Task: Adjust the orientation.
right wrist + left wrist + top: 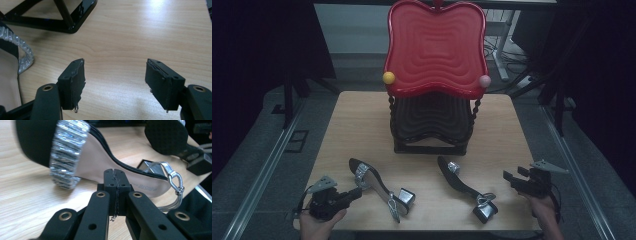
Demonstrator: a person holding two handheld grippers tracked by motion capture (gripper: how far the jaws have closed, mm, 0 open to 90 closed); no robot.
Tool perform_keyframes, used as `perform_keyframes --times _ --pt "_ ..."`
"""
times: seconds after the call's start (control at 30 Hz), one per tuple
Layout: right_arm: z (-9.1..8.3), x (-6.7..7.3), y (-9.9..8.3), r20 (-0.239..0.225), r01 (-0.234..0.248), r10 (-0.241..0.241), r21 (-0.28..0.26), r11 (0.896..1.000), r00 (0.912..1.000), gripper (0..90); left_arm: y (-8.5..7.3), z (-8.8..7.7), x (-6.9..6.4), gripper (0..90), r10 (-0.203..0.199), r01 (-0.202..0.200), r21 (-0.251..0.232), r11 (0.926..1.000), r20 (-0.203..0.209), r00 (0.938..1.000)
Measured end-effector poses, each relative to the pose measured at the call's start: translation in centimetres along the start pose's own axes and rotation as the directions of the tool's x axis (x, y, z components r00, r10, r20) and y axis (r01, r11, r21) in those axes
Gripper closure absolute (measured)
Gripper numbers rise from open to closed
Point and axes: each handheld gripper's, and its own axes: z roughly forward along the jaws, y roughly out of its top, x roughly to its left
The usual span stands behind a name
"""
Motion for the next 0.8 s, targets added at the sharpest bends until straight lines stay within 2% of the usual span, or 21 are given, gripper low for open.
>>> perform_keyframes --times 0.2,0.33,0.47,0.7,0.77,0.8 --pt "0.0 0.1 0.0 0.007 -0.006 0.006 0.007 1.0 1.0 32.1 0.5 1.6 -1.0 90.0 0.035 -0.035 0.026 0.999 0.012 0.9993" --pt "0.3 0.1 -0.2 0.014 0.001 -0.001 0.018 1.0 0.9999 31.1 0.9 2.6 -1.0 90.0 0.026 -0.027 0.03 0.9992 0.031 0.9992" --pt "0.5 0.0 -0.3 0.011 0.004 -0.004 0.031 1.0 0.9999 31.0 1.3 3.4 -0.9 90.0 0.02 -0.021 0.035 0.9992 0.032 0.9993" --pt "0.4 -0.4 -0.2 0.012 -0.024 0.024 0.026 0.999 0.9996 31.1 1.9 4.8 -0.8 90.0 -0.012 0.009 0.037 0.9993 0.057 0.9983" --pt "0.4 -0.4 -0.2 0.01 -0.025 0.025 0.025 0.999 0.9996 31.0 2.1 5.1 -1.1 90.0 0.017 -0.018 0.049 0.9986 0.031 0.9994" --pt "0.4 -0.4 -0.2 0.011 -0.024 0.024 0.027 0.999 0.9996 31.1 2.3 5.3 -1.3 90.0 0.025 -0.027 0.051 0.9983 0.037 0.999"
